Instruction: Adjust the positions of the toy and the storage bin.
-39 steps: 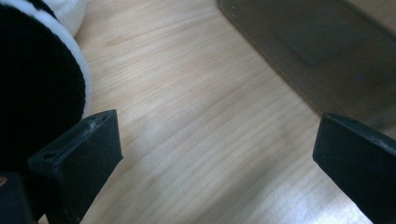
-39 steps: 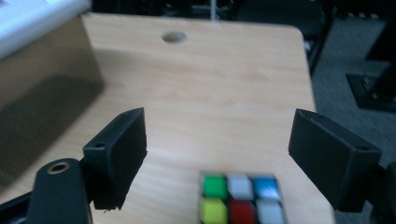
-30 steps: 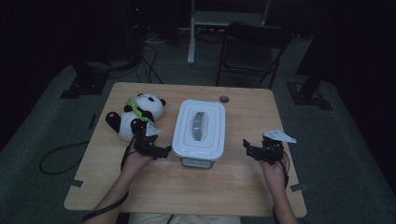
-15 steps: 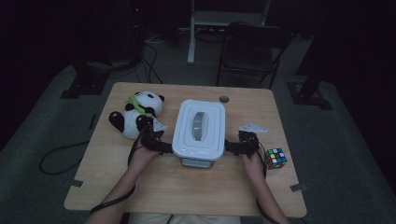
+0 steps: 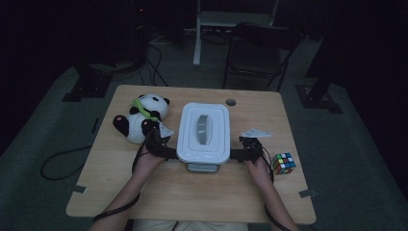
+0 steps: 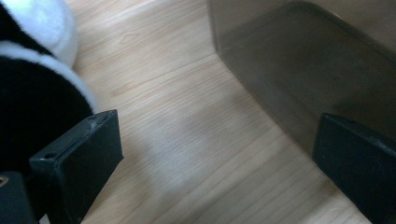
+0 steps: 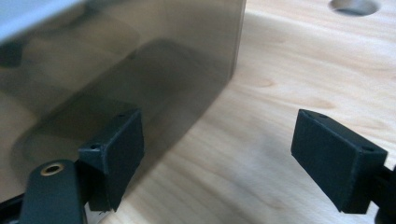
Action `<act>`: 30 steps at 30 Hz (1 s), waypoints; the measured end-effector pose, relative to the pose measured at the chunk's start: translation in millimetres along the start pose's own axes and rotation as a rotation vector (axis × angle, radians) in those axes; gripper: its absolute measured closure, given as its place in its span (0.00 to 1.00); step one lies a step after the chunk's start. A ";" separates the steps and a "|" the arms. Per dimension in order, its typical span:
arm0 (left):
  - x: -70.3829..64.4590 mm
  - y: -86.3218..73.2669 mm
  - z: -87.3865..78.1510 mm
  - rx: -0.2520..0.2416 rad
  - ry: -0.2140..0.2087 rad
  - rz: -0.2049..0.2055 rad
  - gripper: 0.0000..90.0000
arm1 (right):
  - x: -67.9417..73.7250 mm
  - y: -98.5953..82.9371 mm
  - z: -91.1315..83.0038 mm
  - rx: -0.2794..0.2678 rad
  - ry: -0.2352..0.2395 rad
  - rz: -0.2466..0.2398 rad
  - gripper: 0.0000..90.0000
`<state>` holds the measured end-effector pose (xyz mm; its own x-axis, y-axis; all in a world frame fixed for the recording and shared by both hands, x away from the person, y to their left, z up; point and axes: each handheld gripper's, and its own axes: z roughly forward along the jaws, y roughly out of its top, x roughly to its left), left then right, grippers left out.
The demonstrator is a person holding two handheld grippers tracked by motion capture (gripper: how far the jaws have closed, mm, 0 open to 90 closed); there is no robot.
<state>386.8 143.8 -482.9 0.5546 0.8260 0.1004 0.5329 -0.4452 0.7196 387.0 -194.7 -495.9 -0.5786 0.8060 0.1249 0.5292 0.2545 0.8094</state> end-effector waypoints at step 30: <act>-3.6 -22.9 -7.3 -0.002 -0.055 -0.001 0.02 | -14.7 18.5 -59.8 -0.035 -0.127 0.127 0.14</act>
<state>368.0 153.6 -494.8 0.5888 0.8059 0.0619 0.5320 -0.4440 0.7210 368.2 -233.8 -448.5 -0.4247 0.8919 0.1556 0.5695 0.1296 0.8117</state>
